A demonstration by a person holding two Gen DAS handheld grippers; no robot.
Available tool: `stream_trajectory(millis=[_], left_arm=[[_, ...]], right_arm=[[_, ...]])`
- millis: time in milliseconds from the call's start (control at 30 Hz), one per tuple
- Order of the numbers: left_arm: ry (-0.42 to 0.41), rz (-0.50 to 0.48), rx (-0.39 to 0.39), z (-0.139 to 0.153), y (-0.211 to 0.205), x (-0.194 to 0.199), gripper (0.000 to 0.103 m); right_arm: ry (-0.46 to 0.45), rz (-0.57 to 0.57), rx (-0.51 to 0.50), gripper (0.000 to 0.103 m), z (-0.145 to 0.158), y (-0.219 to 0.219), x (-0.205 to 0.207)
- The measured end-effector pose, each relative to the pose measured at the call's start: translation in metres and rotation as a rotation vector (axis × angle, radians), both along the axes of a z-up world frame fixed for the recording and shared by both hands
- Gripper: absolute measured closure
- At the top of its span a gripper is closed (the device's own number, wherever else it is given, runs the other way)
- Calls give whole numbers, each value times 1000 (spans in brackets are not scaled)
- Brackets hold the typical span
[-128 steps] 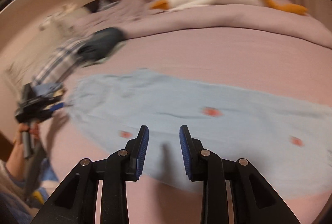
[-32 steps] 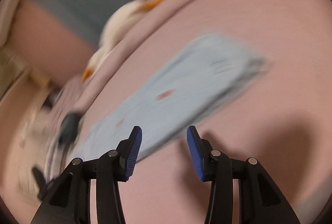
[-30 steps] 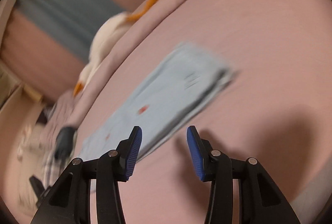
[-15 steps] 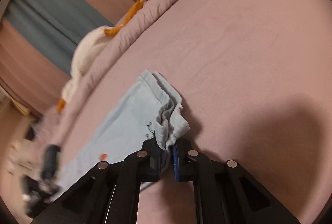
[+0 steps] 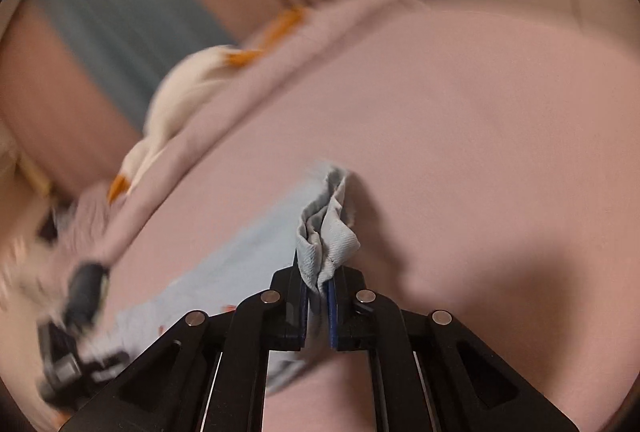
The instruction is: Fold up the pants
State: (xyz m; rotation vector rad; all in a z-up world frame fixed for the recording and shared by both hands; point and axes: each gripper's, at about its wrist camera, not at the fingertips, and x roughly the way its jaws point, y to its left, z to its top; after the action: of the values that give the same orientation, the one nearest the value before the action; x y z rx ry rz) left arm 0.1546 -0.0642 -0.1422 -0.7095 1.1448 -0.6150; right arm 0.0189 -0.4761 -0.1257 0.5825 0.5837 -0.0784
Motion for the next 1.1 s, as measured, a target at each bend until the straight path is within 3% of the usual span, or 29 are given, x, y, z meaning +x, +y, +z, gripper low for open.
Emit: stream_trajectory(millis=[133,300,433,533,567,600,633,667,700,900,967,1033,1100], left_arm=[[39,28,-191,7,0,1,32],[90,34,-374,-1,-6,4,19],[177,38,-413,-23,-10,9,17],[184,57,-432,-30,-5,9,27],[150,60,-418,-25,-3,8,41],[120,56,-391,-21,-1,8,61],[101,40,-363,-18,-2,8,71],[95,25,-335,-17,-1,7,93],[74,29,-312,-14,1,5,97],[-125,82,-197,13,40,-7,97],[-193,82,-115,24,55,-13,97],[-227,85,-28,27,69,-15,97],[-222,101,-5,22,84,-18,97]], right_arm=[[-60,175,-224,97,36,79,13],[-95,387,-470,97,34,187,21],[-93,519,-534,97,14,244,23],[-87,571,-582,97,1,266,14],[-81,583,-603,97,-2,272,14],[-75,594,-622,97,-5,276,11],[-71,601,-636,97,-6,278,10],[-72,605,-647,97,-7,281,9],[-75,601,-656,97,-7,282,12],[-145,640,-674,96,7,305,10],[-178,668,-688,96,10,318,8],[-195,698,-685,96,10,333,9],[-196,732,-672,96,7,350,14]])
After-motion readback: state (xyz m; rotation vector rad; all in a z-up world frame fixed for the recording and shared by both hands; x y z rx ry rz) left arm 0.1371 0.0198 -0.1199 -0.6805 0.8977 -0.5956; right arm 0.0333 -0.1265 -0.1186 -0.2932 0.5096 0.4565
